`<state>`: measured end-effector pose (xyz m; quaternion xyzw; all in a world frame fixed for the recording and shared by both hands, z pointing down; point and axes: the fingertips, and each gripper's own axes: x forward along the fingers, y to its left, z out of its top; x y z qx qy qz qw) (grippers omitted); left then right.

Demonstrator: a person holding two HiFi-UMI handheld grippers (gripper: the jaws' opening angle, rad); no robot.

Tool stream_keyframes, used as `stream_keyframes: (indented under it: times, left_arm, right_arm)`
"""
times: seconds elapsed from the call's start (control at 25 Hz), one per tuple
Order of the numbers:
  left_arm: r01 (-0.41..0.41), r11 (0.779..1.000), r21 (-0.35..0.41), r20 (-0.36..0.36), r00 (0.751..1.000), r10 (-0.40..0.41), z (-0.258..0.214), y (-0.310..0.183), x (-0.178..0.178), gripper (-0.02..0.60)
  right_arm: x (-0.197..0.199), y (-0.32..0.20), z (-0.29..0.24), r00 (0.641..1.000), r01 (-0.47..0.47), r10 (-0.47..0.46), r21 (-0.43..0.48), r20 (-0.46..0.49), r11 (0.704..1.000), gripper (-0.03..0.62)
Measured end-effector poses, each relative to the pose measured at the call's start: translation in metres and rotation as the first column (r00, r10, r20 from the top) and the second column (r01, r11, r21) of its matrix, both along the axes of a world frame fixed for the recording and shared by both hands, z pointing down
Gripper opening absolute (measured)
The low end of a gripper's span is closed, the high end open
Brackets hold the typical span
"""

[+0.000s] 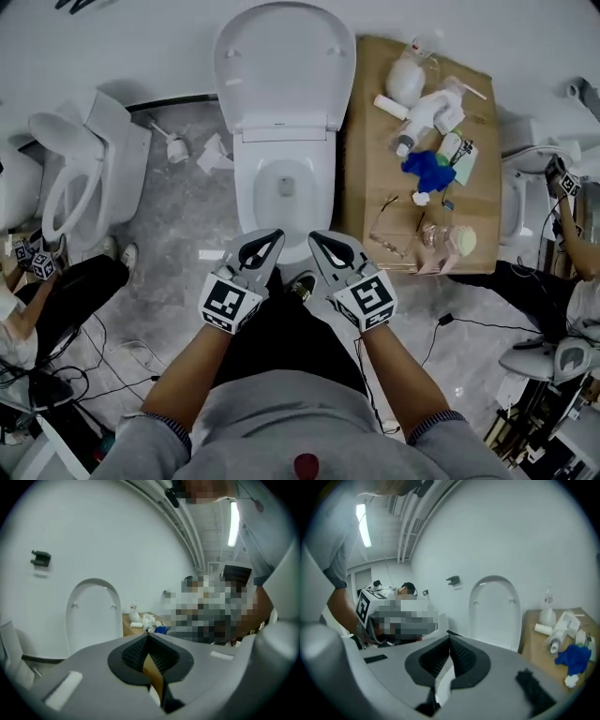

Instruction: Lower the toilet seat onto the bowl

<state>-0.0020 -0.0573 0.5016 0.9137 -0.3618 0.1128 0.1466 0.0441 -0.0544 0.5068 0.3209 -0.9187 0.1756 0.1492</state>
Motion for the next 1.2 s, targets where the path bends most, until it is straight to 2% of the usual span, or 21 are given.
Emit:
stream_keyframes:
  times: [0.08,0.2,0.32,0.6,0.76,1.2]
  left_arm:
    - [-0.023,0.999,0.048,-0.003,1.0,0.024,-0.035,0.0,0.002,0.006]
    - [-0.013,0.998,0.062,-0.069,0.997,0.017,-0.089,0.001,0.004,0.006]
    - [-0.027,0.992,0.126,-0.098,0.994,0.039,-0.136,0.005,0.008,0.006]
    - [-0.016,0.989,0.144,-0.161,0.986,0.04,-0.215,0.017,0.002,0.006]
    - [-0.015,0.982,0.187,-0.154,0.987,0.044,-0.245,0.026,-0.003,0.006]
    - [-0.02,0.967,0.254,-0.124,0.991,0.053,-0.284,0.034,-0.002,0.006]
  right_arm:
    - [0.001,-0.002,-0.039,1.0,-0.003,0.002,0.044,0.029,0.999,0.015]
    - [-0.002,-0.003,-0.099,0.997,0.003,-0.011,0.111,0.071,0.994,0.015]
    - [-0.001,0.001,-0.151,0.996,0.018,-0.033,0.174,0.085,0.985,0.015]
    - [-0.013,0.018,-0.226,0.993,0.06,-0.085,0.28,0.08,0.958,0.015]
    - [-0.02,0.029,-0.258,0.992,0.079,-0.107,0.328,0.069,0.941,0.015]
    - [-0.017,0.037,-0.3,0.988,0.074,-0.117,0.348,0.105,0.935,0.015]
